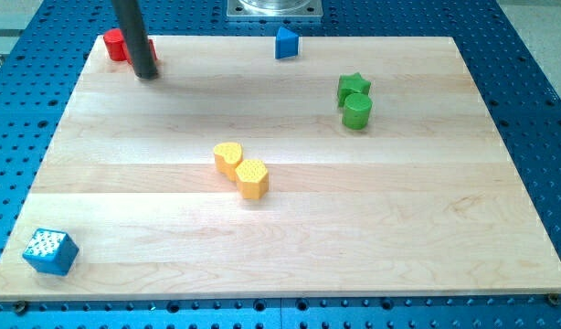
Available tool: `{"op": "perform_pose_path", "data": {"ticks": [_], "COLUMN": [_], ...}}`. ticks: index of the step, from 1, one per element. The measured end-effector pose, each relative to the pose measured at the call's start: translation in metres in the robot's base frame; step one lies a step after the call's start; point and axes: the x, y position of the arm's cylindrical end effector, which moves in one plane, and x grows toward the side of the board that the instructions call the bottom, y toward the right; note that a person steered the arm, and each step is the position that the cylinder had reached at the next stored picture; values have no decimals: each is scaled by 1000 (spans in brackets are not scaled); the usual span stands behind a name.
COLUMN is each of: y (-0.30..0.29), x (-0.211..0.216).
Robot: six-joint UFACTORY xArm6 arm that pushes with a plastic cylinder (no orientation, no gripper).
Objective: Move the blue triangle to the left of the green star
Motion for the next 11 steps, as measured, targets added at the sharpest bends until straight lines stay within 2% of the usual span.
{"op": "perform_pose_path", "data": {"ticks": [1, 2, 3, 4, 5, 6, 8, 9, 10, 11], "y": [123, 243, 289, 255, 193, 174, 181, 144, 140, 126], "x": [12, -1, -72, -93, -93, -88, -36, -23, 17, 39]}}
